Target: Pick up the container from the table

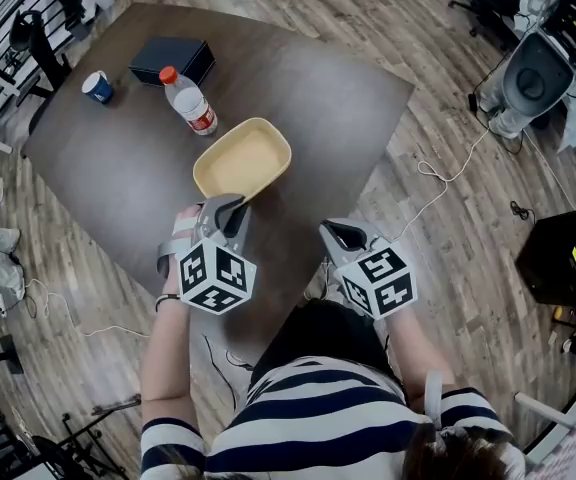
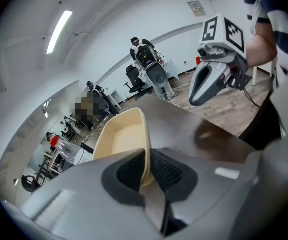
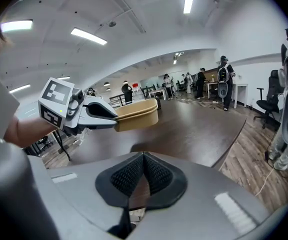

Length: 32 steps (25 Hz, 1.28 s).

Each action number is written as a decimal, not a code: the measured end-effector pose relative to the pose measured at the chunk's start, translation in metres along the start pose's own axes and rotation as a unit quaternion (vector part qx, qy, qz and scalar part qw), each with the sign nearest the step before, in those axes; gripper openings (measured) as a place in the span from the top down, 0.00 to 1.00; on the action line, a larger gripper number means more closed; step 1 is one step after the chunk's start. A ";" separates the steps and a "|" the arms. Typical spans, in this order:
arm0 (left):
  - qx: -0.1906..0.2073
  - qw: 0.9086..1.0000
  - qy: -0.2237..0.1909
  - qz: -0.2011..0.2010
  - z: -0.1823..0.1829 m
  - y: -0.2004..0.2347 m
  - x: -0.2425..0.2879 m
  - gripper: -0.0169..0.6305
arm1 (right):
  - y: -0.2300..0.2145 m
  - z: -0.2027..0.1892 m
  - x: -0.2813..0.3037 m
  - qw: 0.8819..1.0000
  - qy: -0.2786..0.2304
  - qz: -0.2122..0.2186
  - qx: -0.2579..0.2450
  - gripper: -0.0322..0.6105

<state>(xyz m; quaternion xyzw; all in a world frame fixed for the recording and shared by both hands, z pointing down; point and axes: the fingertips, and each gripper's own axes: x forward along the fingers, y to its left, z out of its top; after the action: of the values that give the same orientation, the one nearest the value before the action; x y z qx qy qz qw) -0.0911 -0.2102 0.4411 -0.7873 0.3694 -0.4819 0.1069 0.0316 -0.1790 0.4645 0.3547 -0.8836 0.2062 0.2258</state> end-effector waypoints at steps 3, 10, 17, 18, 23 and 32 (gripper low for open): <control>-0.006 1.000 0.001 -0.003 -0.008 -0.009 -0.016 0.97 | 0.009 0.000 -0.007 1.000 -0.004 -0.006 -0.004 0.95; -0.010 1.000 0.016 -0.006 -0.030 -0.025 -0.048 0.97 | 0.027 0.003 -0.020 1.000 -0.014 -0.020 -0.008 0.95; -0.029 0.999 0.016 0.000 -0.049 -0.038 -0.080 0.97 | 0.047 -0.001 -0.029 0.999 -0.018 -0.034 -0.008 0.95; -0.035 0.999 0.015 0.001 -0.052 -0.039 -0.085 0.97 | 0.049 -0.002 -0.031 0.999 -0.019 -0.036 -0.008 0.95; -0.052 0.999 0.016 0.002 -0.062 -0.048 -0.105 0.97 | 0.059 -0.005 -0.036 0.999 -0.019 -0.045 -0.009 0.95; -0.062 0.998 0.030 -0.003 -0.086 -0.065 -0.125 0.97 | 0.077 -0.011 -0.042 0.998 -0.013 -0.053 -0.015 0.95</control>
<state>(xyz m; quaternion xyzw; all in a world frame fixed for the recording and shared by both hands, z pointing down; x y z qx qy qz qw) -0.1644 -0.0630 0.4343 -0.7786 0.3990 -0.4822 0.0454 0.0060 -0.0999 0.4353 0.3999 -0.8695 0.1764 0.2302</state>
